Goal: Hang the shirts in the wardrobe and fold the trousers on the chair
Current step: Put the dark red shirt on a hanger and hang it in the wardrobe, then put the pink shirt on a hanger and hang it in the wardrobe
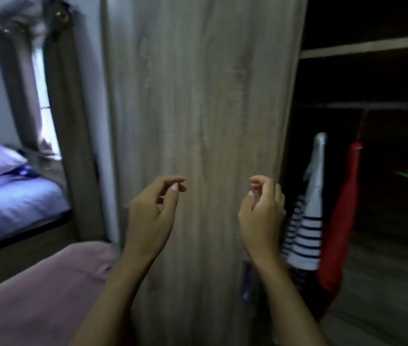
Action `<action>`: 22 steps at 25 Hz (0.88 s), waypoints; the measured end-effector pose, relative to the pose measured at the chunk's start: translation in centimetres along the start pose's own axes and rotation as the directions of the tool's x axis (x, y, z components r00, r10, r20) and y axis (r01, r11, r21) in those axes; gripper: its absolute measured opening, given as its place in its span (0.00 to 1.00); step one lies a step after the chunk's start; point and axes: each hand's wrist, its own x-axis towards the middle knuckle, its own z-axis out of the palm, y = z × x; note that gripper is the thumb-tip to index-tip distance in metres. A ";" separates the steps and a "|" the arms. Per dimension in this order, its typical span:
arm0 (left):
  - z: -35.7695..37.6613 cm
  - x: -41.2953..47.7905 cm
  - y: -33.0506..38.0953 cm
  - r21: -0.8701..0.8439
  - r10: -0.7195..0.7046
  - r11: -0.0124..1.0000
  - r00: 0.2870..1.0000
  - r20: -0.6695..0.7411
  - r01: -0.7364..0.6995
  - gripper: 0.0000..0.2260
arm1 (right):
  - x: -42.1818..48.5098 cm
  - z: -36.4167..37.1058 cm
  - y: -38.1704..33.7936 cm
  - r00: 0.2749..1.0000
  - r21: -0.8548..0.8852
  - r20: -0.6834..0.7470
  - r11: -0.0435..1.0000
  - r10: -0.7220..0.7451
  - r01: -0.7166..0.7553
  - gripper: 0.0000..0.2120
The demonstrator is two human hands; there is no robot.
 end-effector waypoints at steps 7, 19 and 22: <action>-11.9 -9.1 -7.9 0.172 -0.323 0.919 0.928 -0.184 0.354 0.07 | -13.7 9.7 -3.8 0.913 0.138 0.398 0.978 0.087 -0.154 0.14; -22.6 -18.7 -20.4 0.301 -0.539 0.539 0.597 -0.594 0.787 0.09 | -27.2 27.8 -2.9 0.435 0.005 0.885 0.928 0.169 -0.372 0.09; -23.9 -18.9 -22.9 0.260 -0.509 0.463 0.494 -0.705 0.847 0.08 | -28.1 31.3 -1.2 0.378 -0.079 0.890 0.902 0.256 -0.425 0.11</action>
